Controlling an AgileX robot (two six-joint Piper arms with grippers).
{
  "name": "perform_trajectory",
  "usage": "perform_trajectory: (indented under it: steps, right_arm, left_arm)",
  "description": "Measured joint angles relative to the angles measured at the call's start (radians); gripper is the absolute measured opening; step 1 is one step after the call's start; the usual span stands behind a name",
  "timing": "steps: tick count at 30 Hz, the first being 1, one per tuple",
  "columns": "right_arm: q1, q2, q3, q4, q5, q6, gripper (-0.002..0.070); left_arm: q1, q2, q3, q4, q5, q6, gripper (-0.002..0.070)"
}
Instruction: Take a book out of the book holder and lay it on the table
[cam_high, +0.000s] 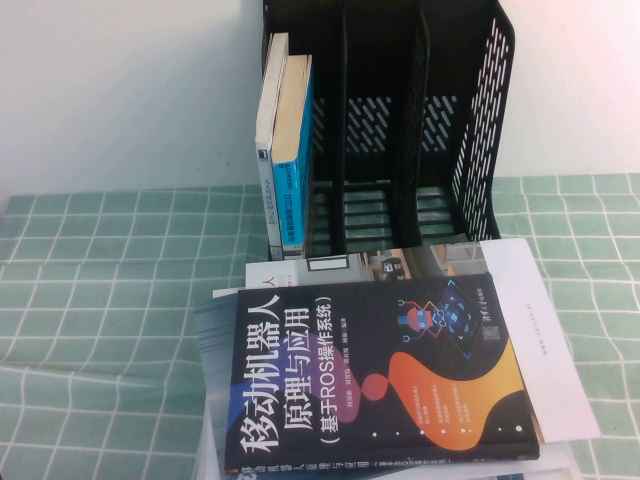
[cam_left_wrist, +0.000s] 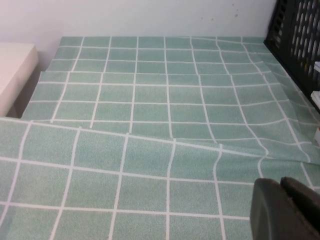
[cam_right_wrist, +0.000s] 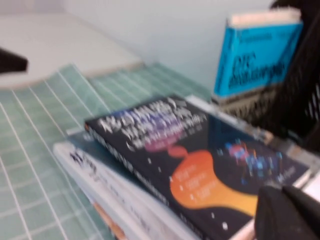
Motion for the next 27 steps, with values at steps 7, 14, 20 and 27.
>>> perform_trajectory:
  steps: [7, 14, 20, 27]
  right_arm:
    - [-0.2, 0.0, 0.0, 0.054, -0.06, -0.103, -0.0002]
    - [-0.623, 0.0, 0.0, 0.198, -0.102, -0.322, -0.0002]
    - [-0.914, -0.051, 0.0, 0.312, -0.139, -0.379, -0.0002]
    - [-1.108, -0.099, 0.043, 0.353, -0.142, -0.498, -0.0002]
  left_arm:
    - [0.0, 0.0, 0.0, 0.0, 0.0, 0.0, -0.0003]
    - [0.0, 0.0, 0.0, 0.0, 0.0, 0.0, -0.0003]
    - [0.0, 0.0, 0.0, 0.0, 0.0, -0.002, -0.0003]
    - [0.0, 0.0, 0.0, 0.0, 0.0, -0.002, -0.0003]
